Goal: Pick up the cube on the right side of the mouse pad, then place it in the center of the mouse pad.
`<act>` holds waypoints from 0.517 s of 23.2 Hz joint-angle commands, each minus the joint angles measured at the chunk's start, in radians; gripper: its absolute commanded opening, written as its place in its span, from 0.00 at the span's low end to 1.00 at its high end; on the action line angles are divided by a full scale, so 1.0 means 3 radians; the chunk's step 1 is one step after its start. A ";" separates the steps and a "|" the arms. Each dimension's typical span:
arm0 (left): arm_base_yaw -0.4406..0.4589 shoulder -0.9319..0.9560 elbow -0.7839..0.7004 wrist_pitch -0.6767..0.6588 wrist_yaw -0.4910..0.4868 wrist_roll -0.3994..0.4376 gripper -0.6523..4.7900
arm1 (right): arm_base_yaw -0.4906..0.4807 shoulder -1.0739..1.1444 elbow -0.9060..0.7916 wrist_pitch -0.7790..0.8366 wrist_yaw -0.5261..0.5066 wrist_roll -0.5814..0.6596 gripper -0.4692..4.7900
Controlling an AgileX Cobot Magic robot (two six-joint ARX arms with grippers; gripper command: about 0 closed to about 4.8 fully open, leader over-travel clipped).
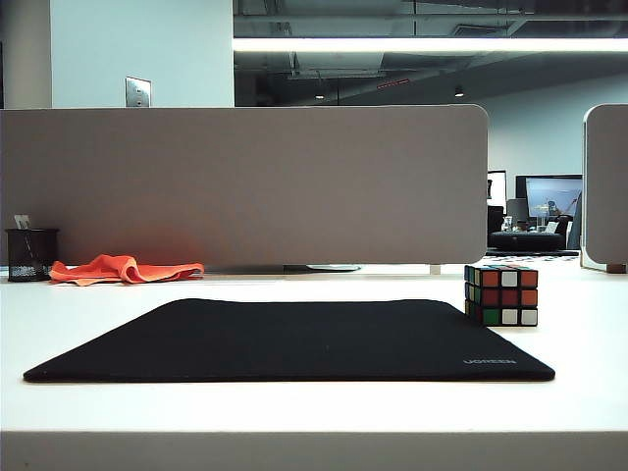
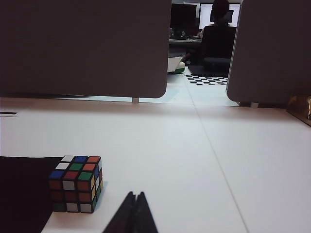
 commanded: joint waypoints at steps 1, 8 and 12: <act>0.0008 0.0001 0.0013 0.0058 0.0015 0.0013 0.11 | 0.0001 -0.0004 -0.0019 -0.0006 -0.0008 0.0000 0.09; 0.0009 0.0001 0.0011 0.0032 0.0015 0.0013 0.11 | 0.0000 -0.0004 -0.0019 -0.0033 -0.0006 0.0000 0.09; 0.0008 0.0001 0.0011 0.0033 0.0015 0.0010 0.11 | 0.0001 -0.0004 -0.0011 0.0058 0.0003 0.0322 0.09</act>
